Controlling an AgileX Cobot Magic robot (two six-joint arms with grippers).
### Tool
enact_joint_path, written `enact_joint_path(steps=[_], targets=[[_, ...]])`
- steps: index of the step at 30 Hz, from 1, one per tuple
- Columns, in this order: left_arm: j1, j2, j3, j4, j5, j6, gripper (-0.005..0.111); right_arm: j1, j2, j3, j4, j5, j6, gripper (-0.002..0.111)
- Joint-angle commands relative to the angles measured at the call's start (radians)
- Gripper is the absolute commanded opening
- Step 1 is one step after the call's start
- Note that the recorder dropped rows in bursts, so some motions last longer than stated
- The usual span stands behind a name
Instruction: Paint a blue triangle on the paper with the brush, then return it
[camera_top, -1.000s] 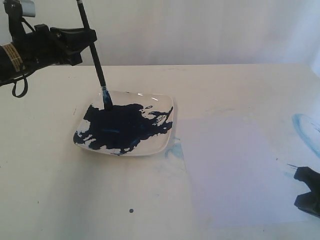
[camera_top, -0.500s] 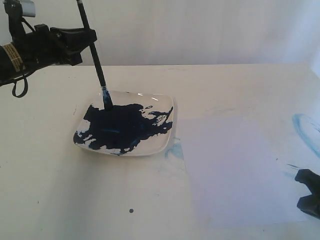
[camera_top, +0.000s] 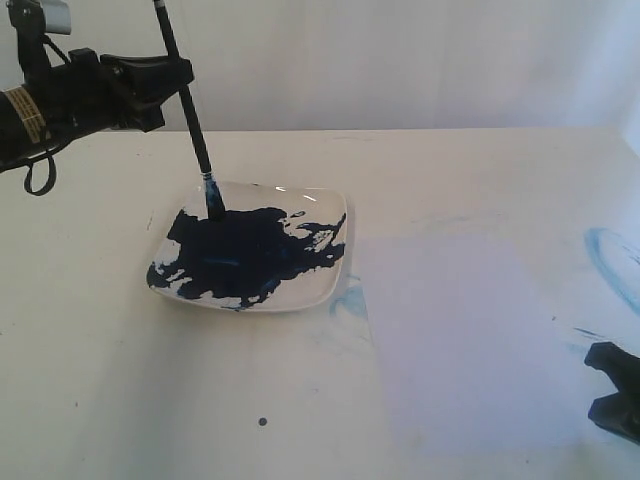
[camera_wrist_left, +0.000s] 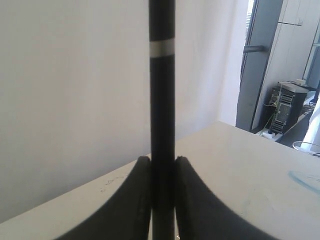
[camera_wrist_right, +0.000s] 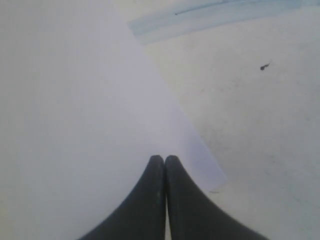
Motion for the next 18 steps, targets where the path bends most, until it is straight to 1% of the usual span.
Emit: enact_joint_path(steps=[1, 6, 18], targets=[[0.001, -0.014, 0.006, -0.003, -0.017, 0.003, 0.000, -0.004, 0.022, 0.007, 0.009, 0.000, -0.017, 0.000], [0.001, -0.014, 0.006, -0.003, -0.017, 0.003, 0.000, -0.004, 0.057, 0.007, 0.048, 0.005, -0.058, 0.000], [0.001, -0.014, 0.006, 0.001, -0.017, 0.003, 0.000, -0.004, 0.107, 0.007, 0.059, -0.019, -0.064, 0.000]])
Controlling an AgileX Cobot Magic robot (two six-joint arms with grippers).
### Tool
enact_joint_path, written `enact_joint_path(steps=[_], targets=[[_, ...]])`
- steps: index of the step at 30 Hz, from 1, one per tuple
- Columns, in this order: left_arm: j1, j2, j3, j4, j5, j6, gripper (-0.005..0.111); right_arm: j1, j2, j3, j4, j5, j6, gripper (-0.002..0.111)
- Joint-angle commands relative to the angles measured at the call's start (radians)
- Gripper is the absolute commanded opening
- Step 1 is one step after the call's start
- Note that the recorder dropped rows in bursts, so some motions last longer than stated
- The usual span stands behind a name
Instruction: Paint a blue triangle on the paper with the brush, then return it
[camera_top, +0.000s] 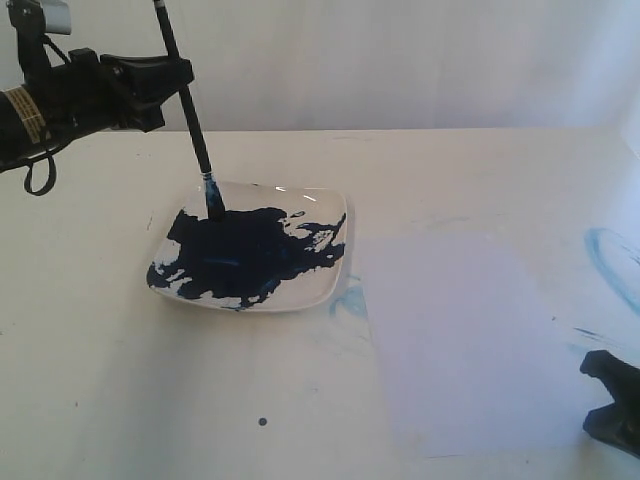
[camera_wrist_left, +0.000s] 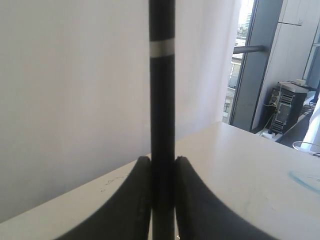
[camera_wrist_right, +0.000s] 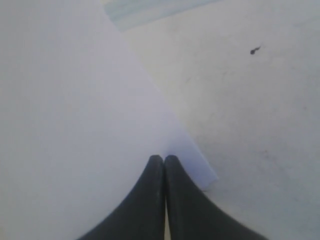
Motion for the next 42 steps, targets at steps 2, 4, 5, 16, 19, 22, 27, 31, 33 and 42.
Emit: enact_joint_path(steps=[2, 4, 5, 16, 19, 22, 27, 31, 33, 42], targets=[[0.001, -0.014, 0.006, 0.001, -0.017, 0.005, 0.000, -0.004, 0.037, 0.007, 0.011, -0.025, -0.018, 0.000], [0.001, -0.014, 0.006, 0.001, -0.017, 0.005, 0.000, -0.004, 0.050, 0.007, 0.011, -0.025, -0.021, 0.000], [0.001, -0.014, 0.006, 0.001, -0.017, 0.005, 0.000, -0.004, 0.054, 0.007, 0.011, -0.025, -0.023, 0.000], [0.003, -0.014, -0.012, -0.006, -0.017, 0.004, 0.000, -0.004, 0.024, 0.007, -0.062, -0.044, -0.008, 0.000], [0.003, -0.014, -0.018, -0.006, -0.017, -0.001, 0.000, -0.004, -0.024, 0.007, -0.071, -0.044, -0.008, 0.000], [0.003, -0.014, -0.017, -0.006, -0.017, -0.003, 0.000, -0.004, -0.081, 0.007, -0.075, -0.035, -0.006, 0.000], [0.003, -0.014, -0.017, -0.004, -0.017, -0.003, 0.000, -0.004, -0.169, 0.007, -0.060, -0.013, -0.004, 0.000], [0.003, -0.014, -0.017, -0.004, -0.017, -0.003, 0.000, -0.004, -0.169, 0.007, 0.016, 0.012, -0.047, 0.000], [0.003, -0.014, -0.017, -0.004, -0.017, -0.003, 0.000, -0.004, -0.150, 0.007, 0.070, 0.031, -0.104, 0.000], [0.003, -0.014, -0.017, 0.001, -0.017, -0.005, 0.000, -0.004, -0.008, 0.007, 0.179, 0.095, -0.260, 0.000]])
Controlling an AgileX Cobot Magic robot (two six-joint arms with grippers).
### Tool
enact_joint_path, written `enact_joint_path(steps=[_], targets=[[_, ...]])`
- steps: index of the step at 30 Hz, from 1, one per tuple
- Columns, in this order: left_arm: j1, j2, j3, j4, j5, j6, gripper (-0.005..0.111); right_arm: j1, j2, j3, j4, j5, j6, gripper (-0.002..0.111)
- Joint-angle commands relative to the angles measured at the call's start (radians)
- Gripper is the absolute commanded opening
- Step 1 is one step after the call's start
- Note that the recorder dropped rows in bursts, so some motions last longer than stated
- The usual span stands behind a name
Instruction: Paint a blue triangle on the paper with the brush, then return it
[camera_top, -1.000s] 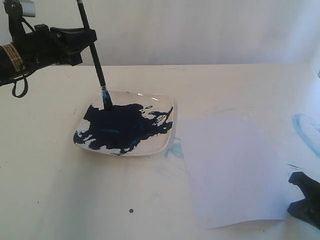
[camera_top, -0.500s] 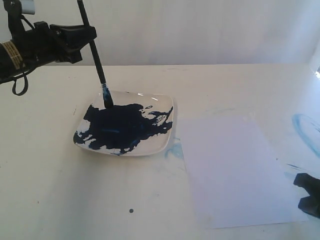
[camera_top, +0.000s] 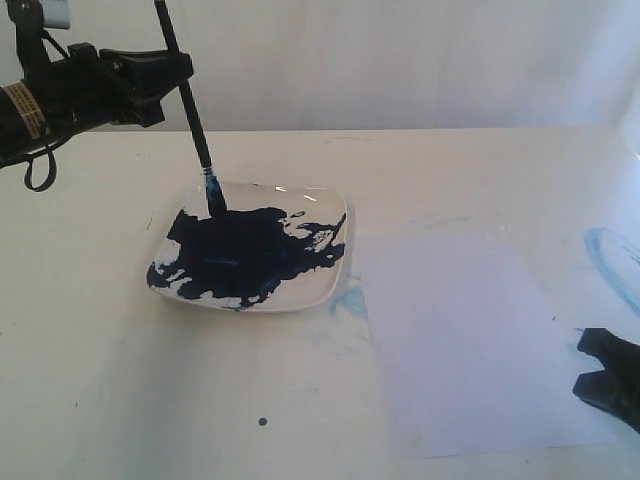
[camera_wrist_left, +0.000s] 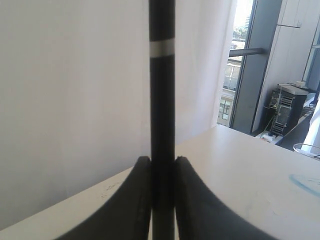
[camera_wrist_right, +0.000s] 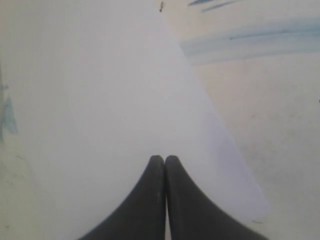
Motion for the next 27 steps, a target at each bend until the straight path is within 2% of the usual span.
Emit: enact_joint_path(steps=[1, 27], targets=[[0.003, -0.014, -0.006, 0.001, -0.014, -0.005, 0.000, -0.004, 0.054, 0.005, 0.026, 0.007, -0.053, 0.000], [0.003, -0.014, -0.011, -0.006, -0.014, -0.003, 0.000, -0.004, 0.130, 0.015, 0.000, -0.060, -0.033, 0.000]])
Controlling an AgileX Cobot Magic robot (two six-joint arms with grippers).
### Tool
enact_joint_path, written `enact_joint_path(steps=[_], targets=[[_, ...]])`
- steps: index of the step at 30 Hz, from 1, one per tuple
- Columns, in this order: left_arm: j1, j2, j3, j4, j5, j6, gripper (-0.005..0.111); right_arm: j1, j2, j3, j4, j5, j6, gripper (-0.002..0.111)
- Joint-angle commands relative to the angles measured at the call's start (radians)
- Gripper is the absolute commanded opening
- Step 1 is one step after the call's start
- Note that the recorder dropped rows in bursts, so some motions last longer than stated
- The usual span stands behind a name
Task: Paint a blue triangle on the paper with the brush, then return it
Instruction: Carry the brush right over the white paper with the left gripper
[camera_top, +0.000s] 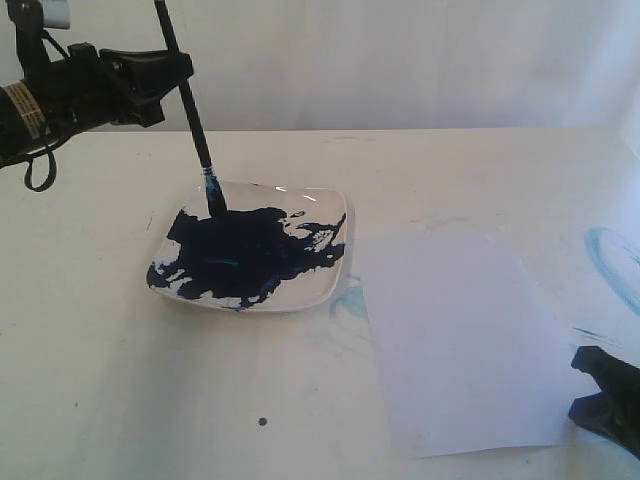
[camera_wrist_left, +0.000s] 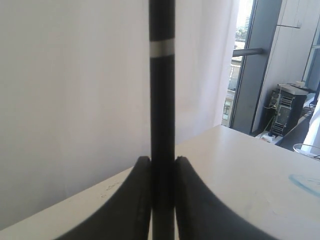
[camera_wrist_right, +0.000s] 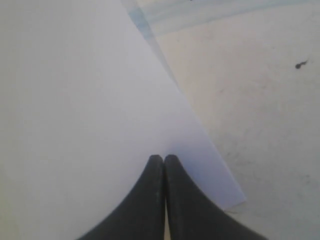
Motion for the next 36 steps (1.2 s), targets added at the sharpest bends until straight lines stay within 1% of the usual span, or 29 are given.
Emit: enact_joint_path(steps=[1, 2, 4, 6, 7, 9, 10, 13, 14, 17, 24, 30, 36], targets=[[0.001, -0.014, -0.020, -0.006, -0.014, -0.003, 0.000, -0.004, 0.009, 0.011, -0.029, -0.040, -0.001, 0.000], [-0.006, -0.014, -0.034, -0.006, -0.014, -0.009, 0.000, -0.004, 0.009, 0.011, -0.029, -0.040, -0.001, 0.000], [-0.045, -0.014, -0.077, -0.006, -0.014, -0.018, 0.000, -0.004, 0.009, 0.011, -0.029, -0.038, -0.001, 0.000], [-0.103, -0.014, -0.115, -0.006, -0.014, -0.015, 0.000, -0.004, 0.009, 0.011, -0.029, -0.036, -0.001, 0.000], [-0.143, -0.014, -0.137, -0.006, -0.014, -0.013, 0.000, -0.004, 0.009, 0.011, -0.029, -0.036, -0.001, 0.000], [-0.217, -0.004, -0.173, -0.006, 0.030, -0.013, 0.000, -0.004, 0.009, 0.011, -0.028, -0.036, -0.001, 0.000], [-0.241, 0.007, -0.186, -0.010, 0.028, -0.009, 0.000, -0.004, 0.009, 0.011, -0.028, -0.034, -0.001, 0.000], [-0.308, 0.044, -0.214, -0.071, 0.023, 0.013, 0.000, -0.004, 0.009, 0.011, -0.028, -0.030, -0.001, 0.000], [-0.333, 0.065, -0.224, -0.118, 0.022, 0.025, 0.000, -0.004, 0.009, 0.011, -0.028, -0.030, -0.001, 0.000], [-0.381, 0.126, -0.255, -0.191, 0.003, 0.056, 0.000, -0.004, 0.009, 0.011, -0.028, -0.030, -0.001, 0.000], [-0.452, 0.247, -0.343, -0.203, -0.014, 0.036, 0.000, -0.004, 0.009, 0.011, -0.028, -0.062, -0.001, 0.000], [-0.491, 0.303, -0.396, -0.210, -0.014, 0.034, 0.000, -0.004, 0.009, 0.011, -0.030, -0.062, -0.001, 0.000], [-0.527, 0.346, -0.449, -0.210, -0.014, 0.034, 0.000, -0.004, -0.001, 0.011, -0.047, -0.099, -0.002, 0.000]])
